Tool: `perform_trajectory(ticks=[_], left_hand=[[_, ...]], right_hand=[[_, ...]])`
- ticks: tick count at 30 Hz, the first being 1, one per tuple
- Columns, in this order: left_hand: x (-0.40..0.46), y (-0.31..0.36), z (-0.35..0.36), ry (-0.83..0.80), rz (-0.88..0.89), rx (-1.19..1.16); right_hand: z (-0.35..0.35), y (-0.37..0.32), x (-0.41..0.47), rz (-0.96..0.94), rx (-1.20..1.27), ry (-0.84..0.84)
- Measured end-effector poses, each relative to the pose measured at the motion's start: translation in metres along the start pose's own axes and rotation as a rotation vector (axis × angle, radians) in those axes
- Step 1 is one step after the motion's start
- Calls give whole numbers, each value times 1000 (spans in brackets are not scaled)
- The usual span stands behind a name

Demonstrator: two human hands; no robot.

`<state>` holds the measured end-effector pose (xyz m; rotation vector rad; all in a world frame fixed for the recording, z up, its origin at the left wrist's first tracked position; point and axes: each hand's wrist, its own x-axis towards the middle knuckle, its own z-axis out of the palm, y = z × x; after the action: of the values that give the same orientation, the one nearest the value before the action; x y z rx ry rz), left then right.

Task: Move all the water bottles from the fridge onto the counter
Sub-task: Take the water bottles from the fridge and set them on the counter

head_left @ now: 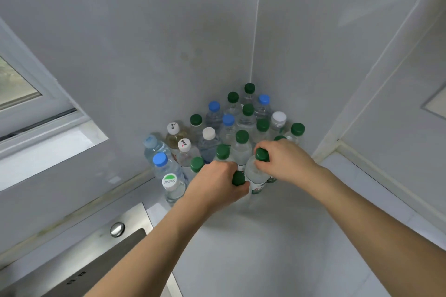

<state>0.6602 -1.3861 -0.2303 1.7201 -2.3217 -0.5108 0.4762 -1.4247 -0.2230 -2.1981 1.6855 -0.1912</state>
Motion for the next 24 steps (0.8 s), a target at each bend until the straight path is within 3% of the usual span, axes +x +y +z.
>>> perform_trajectory(ticks=[12,24], left_hand=[[25,-6,6,-116,33,45],[18,0,14,-155,5,12]], right_hand=[[9,7,12,-82,-84,-66],[24,15,4,-45,49,-22]])
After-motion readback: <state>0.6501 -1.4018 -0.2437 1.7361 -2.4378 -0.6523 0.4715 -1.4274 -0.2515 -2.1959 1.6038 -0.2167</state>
